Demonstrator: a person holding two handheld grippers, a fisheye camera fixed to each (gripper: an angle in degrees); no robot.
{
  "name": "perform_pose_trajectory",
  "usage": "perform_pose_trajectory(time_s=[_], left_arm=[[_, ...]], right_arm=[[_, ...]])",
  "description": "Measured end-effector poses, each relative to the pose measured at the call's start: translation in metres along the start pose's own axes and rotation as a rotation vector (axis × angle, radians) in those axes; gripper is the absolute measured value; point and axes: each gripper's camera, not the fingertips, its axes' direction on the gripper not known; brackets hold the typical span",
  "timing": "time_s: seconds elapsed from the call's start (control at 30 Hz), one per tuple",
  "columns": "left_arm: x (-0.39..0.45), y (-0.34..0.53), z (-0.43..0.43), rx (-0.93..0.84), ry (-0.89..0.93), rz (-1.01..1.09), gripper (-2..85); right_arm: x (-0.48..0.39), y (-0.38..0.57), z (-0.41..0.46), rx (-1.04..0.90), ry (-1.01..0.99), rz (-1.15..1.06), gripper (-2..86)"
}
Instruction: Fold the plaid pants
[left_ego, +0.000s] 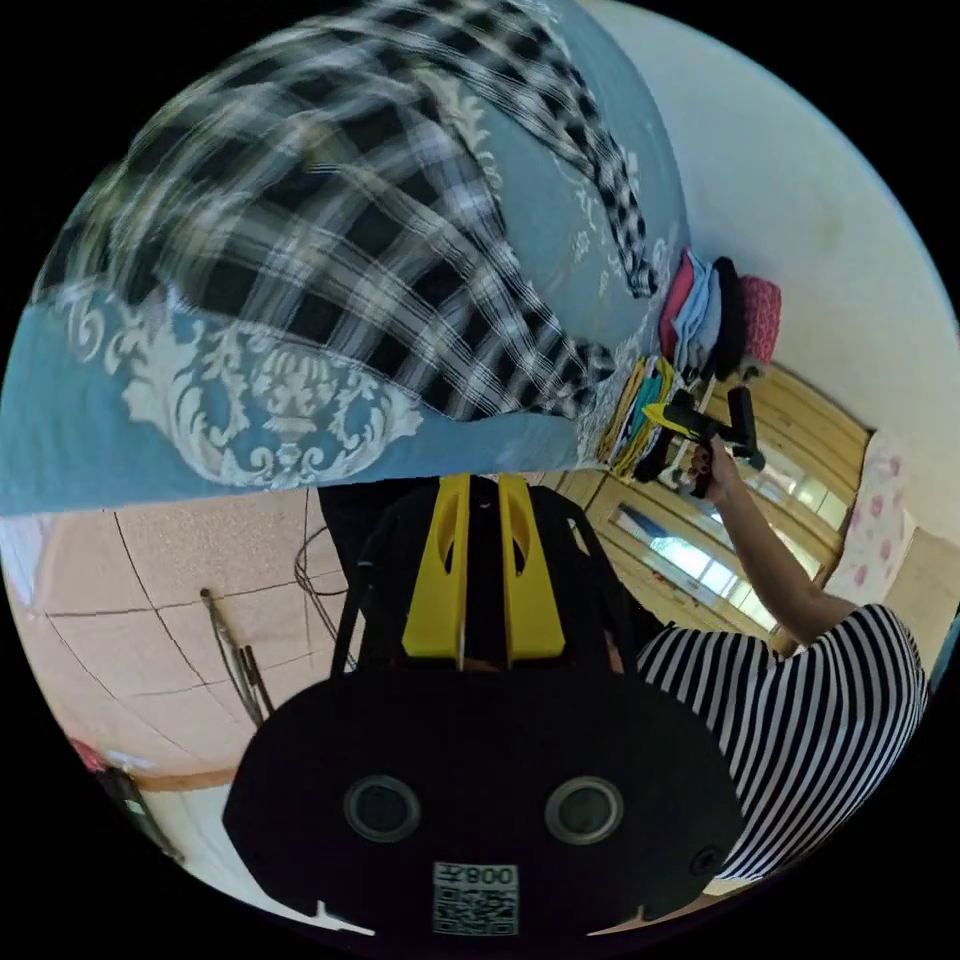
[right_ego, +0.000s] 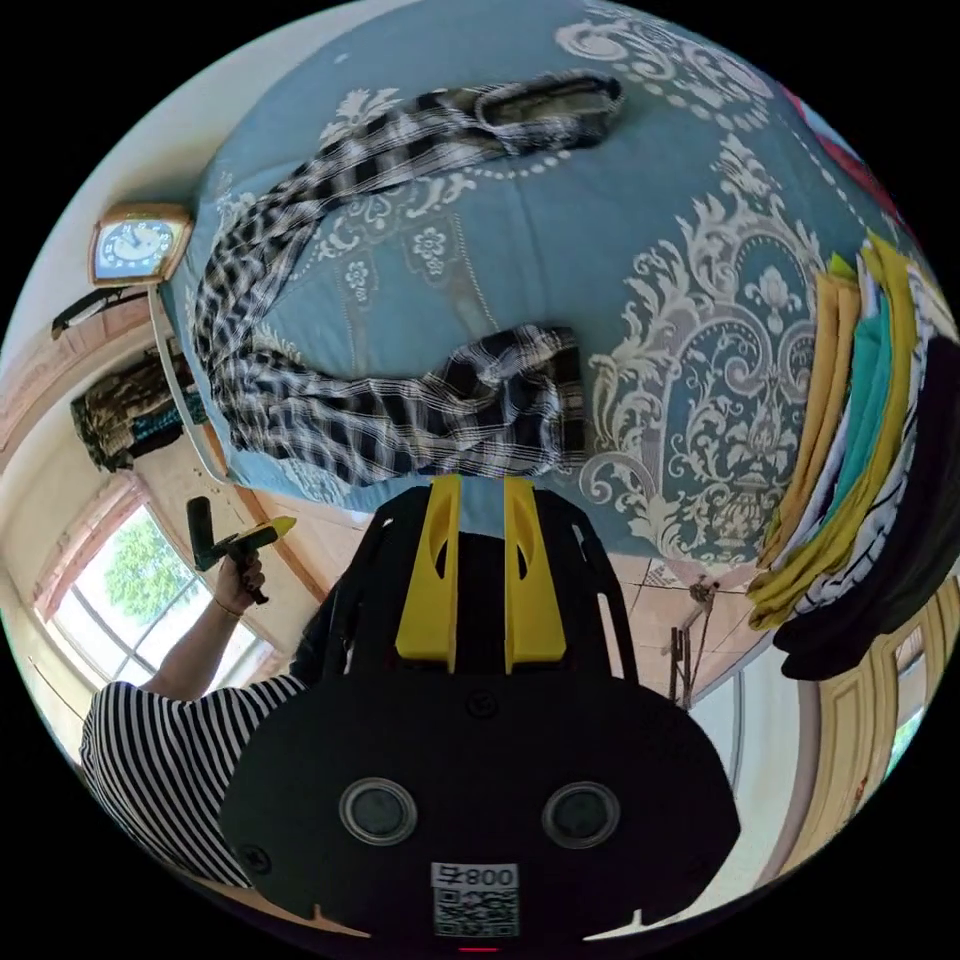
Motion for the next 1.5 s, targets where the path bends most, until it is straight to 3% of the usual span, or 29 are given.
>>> perform_pose_trajectory(time_s=[0.13, 0.43, 0.67, 0.77, 0.93, 1.1, 1.4, 1.5], left_arm=[[0.06, -0.077, 0.029, -0.104, -0.143, 0.248, 6.8], [0.179, -0.233, 0.141, -0.215, -0.457, 0.733, 8.1], [0.202, -0.304, 0.216, -0.309, -0.661, 0.823, 3.6], [0.208, -0.32, 0.222, -0.336, -0.612, 0.838, 1.8], [0.246, -0.33, 0.214, -0.421, -0.366, 0.99, 1.1], [0.281, -0.352, 0.239, -0.537, -0.311, 1.142, 1.4], [0.286, -0.405, 0.341, -0.677, -0.554, 1.164, 6.5], [0.287, -0.408, 0.341, -0.664, -0.537, 1.188, 7.6]], right_arm=[[0.085, 0.048, -0.009, 0.065, -0.101, 0.097, 8.6], [0.189, 0.142, -0.047, 0.264, -0.126, 0.116, 8.8], [0.244, 0.214, -0.083, 0.372, -0.173, 0.126, 5.1], [0.267, 0.249, -0.102, 0.377, -0.27, 0.098, 2.7], [0.294, 0.352, -0.173, 0.526, -0.315, 0.023, 1.2], [0.325, 0.432, -0.226, 0.622, -0.285, 0.028, 1.0], [0.404, 0.459, -0.223, 0.518, -0.289, 0.204, 1.2], [0.421, 0.467, -0.222, 0.465, -0.321, 0.224, 1.7]])
